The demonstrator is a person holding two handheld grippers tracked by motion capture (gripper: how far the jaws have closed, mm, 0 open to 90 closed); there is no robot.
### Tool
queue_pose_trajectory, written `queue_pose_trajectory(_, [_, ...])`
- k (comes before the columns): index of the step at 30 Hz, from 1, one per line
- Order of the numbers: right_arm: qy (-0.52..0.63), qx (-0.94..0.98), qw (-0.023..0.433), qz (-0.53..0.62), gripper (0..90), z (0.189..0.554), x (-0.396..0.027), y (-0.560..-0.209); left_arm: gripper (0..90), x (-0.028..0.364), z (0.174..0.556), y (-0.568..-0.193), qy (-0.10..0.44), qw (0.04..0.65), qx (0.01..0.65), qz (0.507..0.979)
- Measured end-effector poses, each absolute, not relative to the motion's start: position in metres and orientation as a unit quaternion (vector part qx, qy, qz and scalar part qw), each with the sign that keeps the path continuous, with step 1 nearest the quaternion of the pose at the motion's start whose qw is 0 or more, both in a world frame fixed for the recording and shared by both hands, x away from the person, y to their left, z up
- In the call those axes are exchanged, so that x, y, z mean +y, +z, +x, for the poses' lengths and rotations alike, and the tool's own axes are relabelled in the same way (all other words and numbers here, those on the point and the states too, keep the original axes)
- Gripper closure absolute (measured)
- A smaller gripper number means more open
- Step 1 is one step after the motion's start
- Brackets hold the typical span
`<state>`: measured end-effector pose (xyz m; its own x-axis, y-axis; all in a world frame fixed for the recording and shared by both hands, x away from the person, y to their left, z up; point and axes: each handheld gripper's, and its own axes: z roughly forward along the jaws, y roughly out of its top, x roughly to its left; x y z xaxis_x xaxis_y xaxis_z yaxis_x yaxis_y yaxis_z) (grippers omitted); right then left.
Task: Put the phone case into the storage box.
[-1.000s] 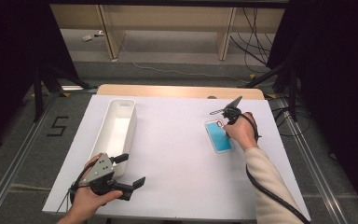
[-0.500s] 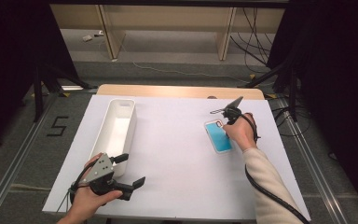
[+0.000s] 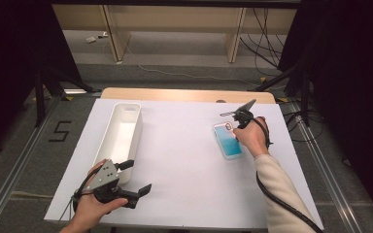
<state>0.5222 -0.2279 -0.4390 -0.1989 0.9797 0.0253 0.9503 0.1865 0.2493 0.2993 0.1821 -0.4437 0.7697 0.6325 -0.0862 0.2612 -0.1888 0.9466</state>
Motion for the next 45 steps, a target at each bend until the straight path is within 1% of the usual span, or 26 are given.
queue_pose_trajectory(2, [0.107, 0.765, 0.073, 0.631, 88.6, 0.521, -0.229, -0.438, 1.1, 0.182, 0.299, -0.444, 0.164, 0.563, 0.297, 0.753])
queue_pose_trajectory(3, [0.120, 0.761, 0.082, 0.632, 88.7, 0.520, -0.228, -0.439, 1.1, 0.182, 0.299, -0.444, 0.164, 0.564, 0.298, 0.753])
queue_pose_trajectory(9, [0.137, 0.759, 0.088, 0.630, 88.8, 0.518, -0.231, -0.435, 1.1, 0.182, 0.299, -0.444, 0.163, 0.564, 0.297, 0.753])
queue_pose_trajectory(10, [0.135, 0.755, 0.083, 0.636, 88.8, 0.517, -0.230, -0.433, 1.2, 0.182, 0.299, -0.444, 0.163, 0.565, 0.297, 0.753])
queue_pose_trajectory(11, [0.143, 0.756, 0.091, 0.633, 88.8, 0.516, -0.231, -0.432, 1.4, 0.182, 0.299, -0.444, 0.162, 0.565, 0.299, 0.752])
queue_pose_trajectory(15, [0.159, 0.752, 0.097, 0.632, 88.9, 0.514, -0.230, -0.429, 1.6, 0.181, 0.299, -0.444, 0.159, 0.565, 0.300, 0.752])
queue_pose_trajectory(20, [0.178, 0.744, 0.098, 0.637, 88.9, 0.510, -0.227, -0.424, 1.7, 0.181, 0.299, -0.444, 0.159, 0.565, 0.301, 0.752])
queue_pose_trajectory(23, [0.194, 0.743, 0.109, 0.631, 88.9, 0.506, -0.227, -0.422, 1.8, 0.180, 0.299, -0.444, 0.158, 0.566, 0.300, 0.751])
queue_pose_trajectory(24, [0.205, 0.747, 0.123, 0.620, 88.9, 0.505, -0.228, -0.422, 1.8, 0.180, 0.299, -0.444, 0.161, 0.566, 0.297, 0.752])
queue_pose_trajectory(25, [0.213, 0.743, 0.121, 0.623, 88.9, 0.503, -0.227, -0.421, 1.8, 0.180, 0.299, -0.444, 0.161, 0.564, 0.299, 0.753])
queue_pose_trajectory(28, [0.240, 0.744, 0.141, 0.607, 89.0, 0.499, -0.227, -0.420, 2.0, 0.180, 0.299, -0.443, 0.165, 0.564, 0.300, 0.752])
queue_pose_trajectory(31, [0.257, 0.733, 0.146, 0.613, 89.0, 0.493, -0.226, -0.416, 2.3, 0.180, 0.300, -0.442, 0.169, 0.563, 0.295, 0.753])
queue_pose_trajectory(32, [0.261, 0.734, 0.154, 0.608, 89.0, 0.491, -0.226, -0.415, 2.5, 0.179, 0.299, -0.442, 0.167, 0.565, 0.305, 0.748])
queue_pose_trajectory(33, [0.274, 0.728, 0.150, 0.610, 88.9, 0.489, -0.225, -0.413, 2.8, 0.179, 0.299, -0.441, 0.168, 0.568, 0.306, 0.745])
queue_pose_trajectory(37, [0.304, 0.733, 0.169, 0.584, 88.9, 0.481, -0.225, -0.409, 3.0, 0.178, 0.300, -0.439, 0.174, 0.569, 0.302, 0.745])
queue_pose_trajectory(45, [0.323, 0.732, 0.187, 0.570, 88.9, 0.465, -0.220, -0.406, 4.0, 0.170, 0.304, -0.433, 0.180, 0.569, 0.307, 0.742])
